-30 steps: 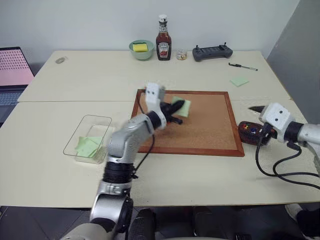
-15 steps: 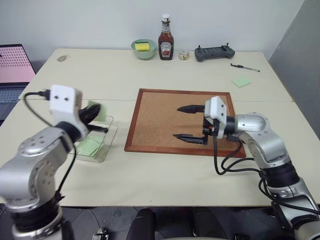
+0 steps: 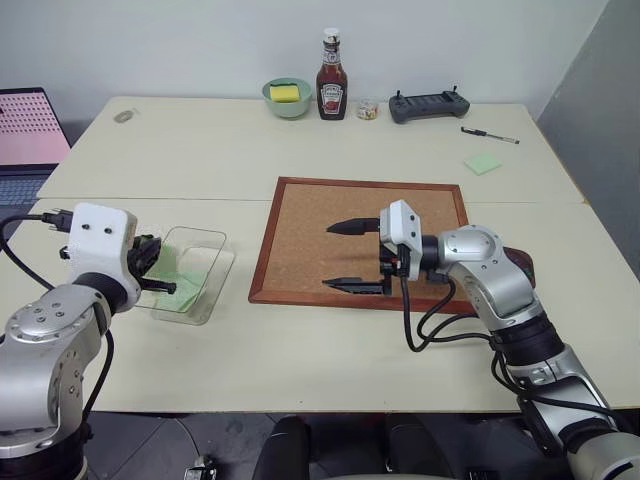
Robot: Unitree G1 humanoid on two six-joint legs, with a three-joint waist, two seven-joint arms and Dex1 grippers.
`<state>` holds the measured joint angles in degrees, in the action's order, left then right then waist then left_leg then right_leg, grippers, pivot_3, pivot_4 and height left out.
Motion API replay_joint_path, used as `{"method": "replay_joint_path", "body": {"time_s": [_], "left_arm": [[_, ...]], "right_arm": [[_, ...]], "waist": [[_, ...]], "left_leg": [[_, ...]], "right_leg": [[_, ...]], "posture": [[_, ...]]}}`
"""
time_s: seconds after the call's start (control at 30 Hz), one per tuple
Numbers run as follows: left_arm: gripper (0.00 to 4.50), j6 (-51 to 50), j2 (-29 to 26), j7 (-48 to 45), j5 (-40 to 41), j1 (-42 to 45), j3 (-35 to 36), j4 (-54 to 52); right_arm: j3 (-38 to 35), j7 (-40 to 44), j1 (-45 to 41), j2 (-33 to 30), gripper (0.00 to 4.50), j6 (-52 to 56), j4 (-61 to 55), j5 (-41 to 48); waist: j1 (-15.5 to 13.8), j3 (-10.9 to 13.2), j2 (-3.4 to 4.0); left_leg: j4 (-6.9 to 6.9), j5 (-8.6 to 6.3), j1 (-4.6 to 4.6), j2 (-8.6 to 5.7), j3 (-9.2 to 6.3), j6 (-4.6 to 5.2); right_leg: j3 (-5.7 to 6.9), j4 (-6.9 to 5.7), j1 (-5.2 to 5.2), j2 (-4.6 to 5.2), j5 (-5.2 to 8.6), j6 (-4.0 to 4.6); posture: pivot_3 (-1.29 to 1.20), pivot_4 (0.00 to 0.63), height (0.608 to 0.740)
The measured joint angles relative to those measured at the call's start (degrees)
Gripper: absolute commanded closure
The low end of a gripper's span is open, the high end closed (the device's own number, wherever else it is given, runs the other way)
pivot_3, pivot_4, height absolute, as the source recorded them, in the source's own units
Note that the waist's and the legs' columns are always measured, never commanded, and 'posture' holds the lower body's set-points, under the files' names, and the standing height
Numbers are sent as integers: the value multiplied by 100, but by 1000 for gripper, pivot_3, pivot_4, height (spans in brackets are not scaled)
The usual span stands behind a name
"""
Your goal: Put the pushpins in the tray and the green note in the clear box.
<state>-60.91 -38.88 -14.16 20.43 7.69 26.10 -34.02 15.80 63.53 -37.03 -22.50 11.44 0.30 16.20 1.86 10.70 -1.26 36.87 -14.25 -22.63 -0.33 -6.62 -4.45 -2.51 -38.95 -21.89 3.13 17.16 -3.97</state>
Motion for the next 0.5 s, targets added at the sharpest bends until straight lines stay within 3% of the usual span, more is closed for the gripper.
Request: {"method": "replay_joint_path", "body": {"time_s": [0.3,0.5], "left_arm": [[1431,102,225,51,-16,244,0,66],[1431,413,706,-64,342,958,-262,7]], "right_arm": [[-2,-34,1,-73,0,2,-1,-166],[-290,-498,214,-128,0,11,-69,-183]], "waist": [[1,0,0],[-20,-3,-5]], "left_leg": [[0,0,-3,1,2,0],[4,0,-15,-5,1,-1]], "right_leg": [[-1,-3,-7,0,0,0],[0,1,-9,4,-1,1]], "posture": [[0,150,740],[0,150,740]]}}
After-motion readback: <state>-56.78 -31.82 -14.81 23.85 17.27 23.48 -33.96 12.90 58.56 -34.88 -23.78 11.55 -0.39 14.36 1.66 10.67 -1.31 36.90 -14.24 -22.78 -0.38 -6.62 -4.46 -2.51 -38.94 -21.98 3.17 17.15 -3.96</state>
